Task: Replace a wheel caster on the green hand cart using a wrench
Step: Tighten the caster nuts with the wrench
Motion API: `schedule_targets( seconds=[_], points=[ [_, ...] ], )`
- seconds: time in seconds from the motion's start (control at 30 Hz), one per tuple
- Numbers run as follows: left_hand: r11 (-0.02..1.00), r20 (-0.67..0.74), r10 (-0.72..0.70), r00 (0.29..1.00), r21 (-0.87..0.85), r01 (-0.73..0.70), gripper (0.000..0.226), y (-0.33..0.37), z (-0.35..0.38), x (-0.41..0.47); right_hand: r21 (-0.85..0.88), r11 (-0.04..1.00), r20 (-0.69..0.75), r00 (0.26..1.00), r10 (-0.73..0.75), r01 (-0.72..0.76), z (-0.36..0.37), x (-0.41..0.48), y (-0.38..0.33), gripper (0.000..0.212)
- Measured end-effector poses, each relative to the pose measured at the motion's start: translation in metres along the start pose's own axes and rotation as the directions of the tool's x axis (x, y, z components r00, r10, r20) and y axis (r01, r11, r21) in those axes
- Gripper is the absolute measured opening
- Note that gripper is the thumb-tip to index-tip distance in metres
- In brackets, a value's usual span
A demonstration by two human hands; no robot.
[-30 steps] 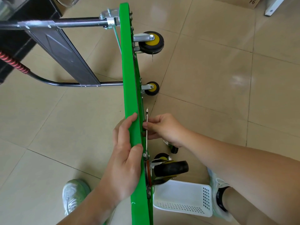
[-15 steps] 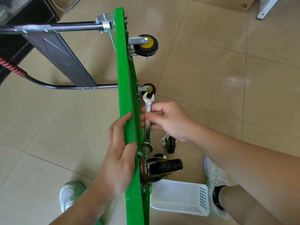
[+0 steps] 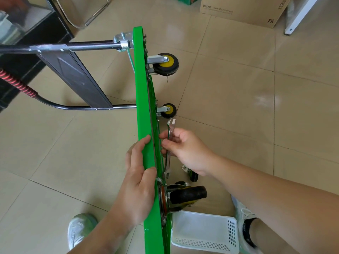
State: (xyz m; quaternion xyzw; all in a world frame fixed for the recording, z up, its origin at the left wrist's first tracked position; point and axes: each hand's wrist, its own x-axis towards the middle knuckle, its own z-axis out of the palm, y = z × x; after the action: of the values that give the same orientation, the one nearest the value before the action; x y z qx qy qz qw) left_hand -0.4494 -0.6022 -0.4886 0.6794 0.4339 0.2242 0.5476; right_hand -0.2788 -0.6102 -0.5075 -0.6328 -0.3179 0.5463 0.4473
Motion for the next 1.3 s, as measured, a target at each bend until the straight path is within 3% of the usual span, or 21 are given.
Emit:
schedule_targets(
  seconds=[0.33,0.53,0.8,1.07,1.3],
  points=[
    [1.000,-0.001,0.000,1.000,0.009,0.000,0.061,-0.002,0.000,0.001,0.108,0.993,0.023,0.999,-0.047,0.044,0.001,-0.006,-0.004,0.024],
    [1.000,-0.004,0.001,1.000,0.009,-0.001,0.061,-0.001,0.000,0.000,0.097,0.994,0.097,0.994,-0.050,0.041,0.004,-0.016,-0.006,0.028],
    [1.000,-0.002,-0.009,1.000,-0.001,0.009,0.060,0.000,0.000,0.001,0.111,0.993,0.091,0.994,-0.060,0.050,0.005,-0.021,-0.002,0.025],
    [1.000,-0.010,0.005,1.000,-0.016,-0.005,0.059,0.003,0.001,-0.001,0.247,0.967,-0.008,0.998,-0.064,0.064,0.017,-0.032,0.009,0.025],
    [1.000,-0.008,-0.003,1.000,0.000,0.003,0.061,-0.001,0.000,0.000,0.151,0.983,-0.059,0.994,-0.093,0.101,0.012,-0.028,0.008,0.029]
  ],
)
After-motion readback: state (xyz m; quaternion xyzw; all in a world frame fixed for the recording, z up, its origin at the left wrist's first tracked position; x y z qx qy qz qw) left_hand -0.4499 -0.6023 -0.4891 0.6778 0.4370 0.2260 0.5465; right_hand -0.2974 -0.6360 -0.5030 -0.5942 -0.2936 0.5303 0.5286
